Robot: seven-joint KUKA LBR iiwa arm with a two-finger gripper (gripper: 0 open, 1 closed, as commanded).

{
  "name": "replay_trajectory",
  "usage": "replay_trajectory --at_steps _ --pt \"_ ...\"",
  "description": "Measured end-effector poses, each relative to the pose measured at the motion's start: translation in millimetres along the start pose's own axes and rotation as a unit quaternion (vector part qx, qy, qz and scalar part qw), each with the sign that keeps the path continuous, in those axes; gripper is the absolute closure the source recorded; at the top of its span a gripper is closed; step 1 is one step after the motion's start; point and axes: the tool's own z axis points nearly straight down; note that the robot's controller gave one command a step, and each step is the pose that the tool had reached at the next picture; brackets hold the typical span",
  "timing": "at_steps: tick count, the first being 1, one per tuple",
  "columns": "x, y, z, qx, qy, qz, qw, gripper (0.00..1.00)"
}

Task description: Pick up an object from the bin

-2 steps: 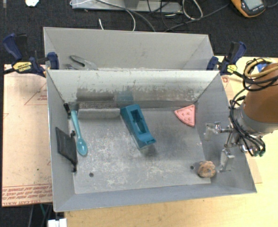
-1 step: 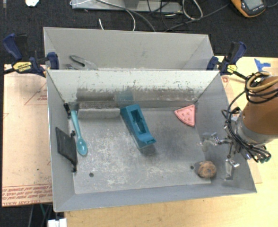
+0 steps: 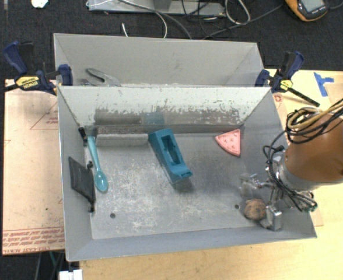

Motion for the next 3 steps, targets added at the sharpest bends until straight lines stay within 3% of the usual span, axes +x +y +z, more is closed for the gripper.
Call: replay_trajectory --at_steps 1,2,3 --pt "-1.6 7.4 3.9 -0.003 0.0017 -0.121 0.9927 1.00" --pt "-1.6 7.5 3.8 -0.003 0.0018 -0.121 0.9926 1.00" --pt "-6.0 4.4 -77.5 -0.004 0.0023 -0.128 0.9918 1.00"
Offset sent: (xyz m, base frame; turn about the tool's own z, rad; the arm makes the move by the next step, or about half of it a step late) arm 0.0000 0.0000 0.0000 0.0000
